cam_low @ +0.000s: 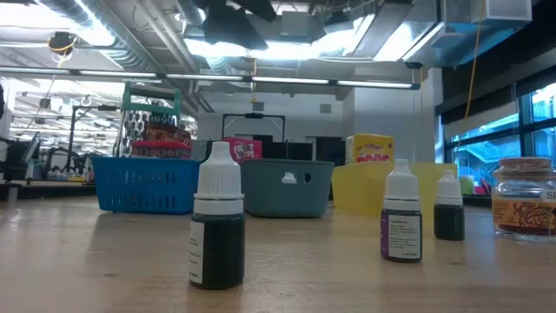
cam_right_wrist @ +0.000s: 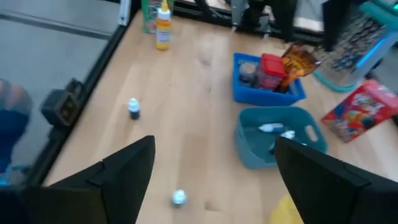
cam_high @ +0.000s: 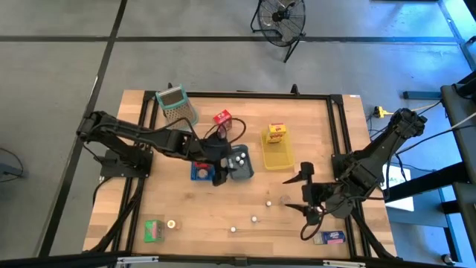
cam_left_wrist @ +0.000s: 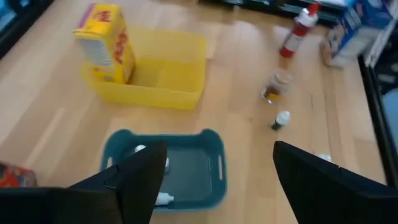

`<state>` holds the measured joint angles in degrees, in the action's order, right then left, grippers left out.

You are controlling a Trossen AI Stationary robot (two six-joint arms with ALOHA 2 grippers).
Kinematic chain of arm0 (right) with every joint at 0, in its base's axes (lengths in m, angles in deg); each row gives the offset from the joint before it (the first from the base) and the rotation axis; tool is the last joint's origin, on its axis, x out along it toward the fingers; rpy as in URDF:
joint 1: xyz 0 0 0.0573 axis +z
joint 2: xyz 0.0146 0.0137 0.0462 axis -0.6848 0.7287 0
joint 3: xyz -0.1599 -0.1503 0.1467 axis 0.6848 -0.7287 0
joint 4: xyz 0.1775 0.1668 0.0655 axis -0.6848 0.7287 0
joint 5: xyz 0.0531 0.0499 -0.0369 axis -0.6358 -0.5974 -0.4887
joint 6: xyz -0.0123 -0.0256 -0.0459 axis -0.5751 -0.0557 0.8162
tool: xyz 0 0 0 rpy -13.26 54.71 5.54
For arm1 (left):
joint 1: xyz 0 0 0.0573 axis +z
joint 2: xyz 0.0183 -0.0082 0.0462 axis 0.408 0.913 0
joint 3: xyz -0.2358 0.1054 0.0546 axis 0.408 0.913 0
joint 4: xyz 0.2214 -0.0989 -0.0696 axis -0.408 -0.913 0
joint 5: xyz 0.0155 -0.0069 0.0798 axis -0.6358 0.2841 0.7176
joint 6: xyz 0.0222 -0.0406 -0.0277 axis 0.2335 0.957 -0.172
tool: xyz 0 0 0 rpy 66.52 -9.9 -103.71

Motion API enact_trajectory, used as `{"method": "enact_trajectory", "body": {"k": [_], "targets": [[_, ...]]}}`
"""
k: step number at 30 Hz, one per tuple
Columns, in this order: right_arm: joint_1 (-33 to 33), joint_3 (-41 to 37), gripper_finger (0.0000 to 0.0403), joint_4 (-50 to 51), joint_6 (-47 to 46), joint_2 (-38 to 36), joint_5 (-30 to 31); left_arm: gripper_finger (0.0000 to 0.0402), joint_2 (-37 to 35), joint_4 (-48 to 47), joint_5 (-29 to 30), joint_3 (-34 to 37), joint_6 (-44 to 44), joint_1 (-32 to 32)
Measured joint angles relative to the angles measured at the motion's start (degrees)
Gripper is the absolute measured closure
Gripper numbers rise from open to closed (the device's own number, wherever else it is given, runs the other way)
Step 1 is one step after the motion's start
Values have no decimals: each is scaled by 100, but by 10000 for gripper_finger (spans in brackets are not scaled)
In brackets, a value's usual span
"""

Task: Pick & Place Kitchen Items
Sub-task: Put the red cereal box into the yellow bin

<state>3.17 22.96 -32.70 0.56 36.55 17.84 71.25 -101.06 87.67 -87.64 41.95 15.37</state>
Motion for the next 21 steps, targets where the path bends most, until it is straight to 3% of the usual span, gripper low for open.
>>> {"method": "enact_trajectory", "body": {"k": [7,10,14,21], "targets": [[-143,0,71,35,926,0,242,112,12,69,274,4,-493,94],[-244,0,71,57,1599,1,199,117,10,-101,22,4,-388,315],[-407,0,71,21,2301,2,198,121,10,-724,-259,-137,-292,875],[-896,0,71,33,2380,2,185,125,8,-1414,-122,-306,71,2258]]}}
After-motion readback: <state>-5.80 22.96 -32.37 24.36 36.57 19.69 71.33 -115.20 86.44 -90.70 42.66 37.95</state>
